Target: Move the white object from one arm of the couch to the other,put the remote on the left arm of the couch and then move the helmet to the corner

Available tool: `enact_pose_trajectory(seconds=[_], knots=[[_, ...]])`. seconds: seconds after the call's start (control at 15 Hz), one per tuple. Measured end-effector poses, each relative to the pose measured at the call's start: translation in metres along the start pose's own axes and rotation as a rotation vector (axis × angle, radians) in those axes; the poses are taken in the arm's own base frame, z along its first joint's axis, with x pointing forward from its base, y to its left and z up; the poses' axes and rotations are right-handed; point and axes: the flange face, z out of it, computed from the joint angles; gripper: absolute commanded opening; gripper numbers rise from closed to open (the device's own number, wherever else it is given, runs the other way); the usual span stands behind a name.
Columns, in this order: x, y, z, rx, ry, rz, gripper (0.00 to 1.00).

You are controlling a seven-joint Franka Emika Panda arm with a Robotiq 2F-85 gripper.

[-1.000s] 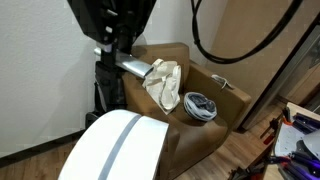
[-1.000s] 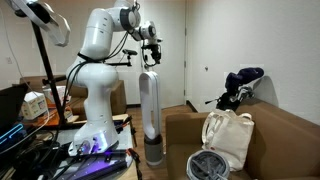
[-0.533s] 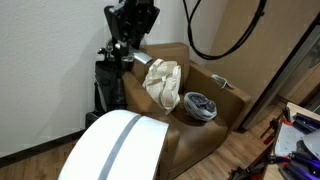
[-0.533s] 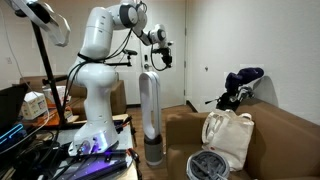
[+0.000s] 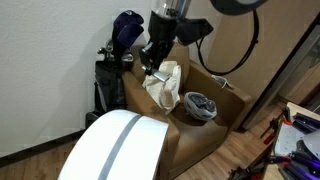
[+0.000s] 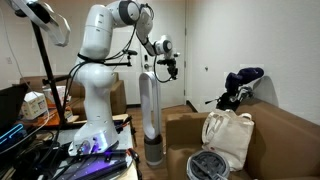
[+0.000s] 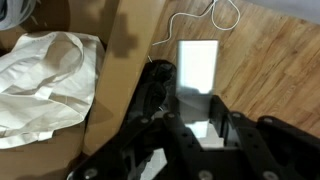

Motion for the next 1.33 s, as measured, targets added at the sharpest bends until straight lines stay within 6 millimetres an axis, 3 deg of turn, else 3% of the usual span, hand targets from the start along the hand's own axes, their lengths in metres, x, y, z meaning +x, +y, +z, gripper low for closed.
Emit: enact_pose_trajectory(seconds=[0.13,0.2,0.4,0.47,0.8,0.93,1.13,1.33], knots=[[-0.011,0.016,0.026,-0.001,-0.020,0.005,0.12],[-0.017,0.020,0.036,0.008,-0.023,-0.005,0.35],[-0.033,0.008,0.044,0.037,-0.029,-0.047,0.35],[-0.035,0.004,0.043,0.041,-0.030,-0.054,0.10],[-0.031,0.010,0.049,0.038,-0.028,-0.031,0.10],[-0.019,0.031,0.063,0.040,-0.013,0.047,0.10],[-0.003,0.079,0.094,0.042,-0.021,0.193,0.10],[0.002,0.115,0.129,0.047,-0.043,0.291,0.10]])
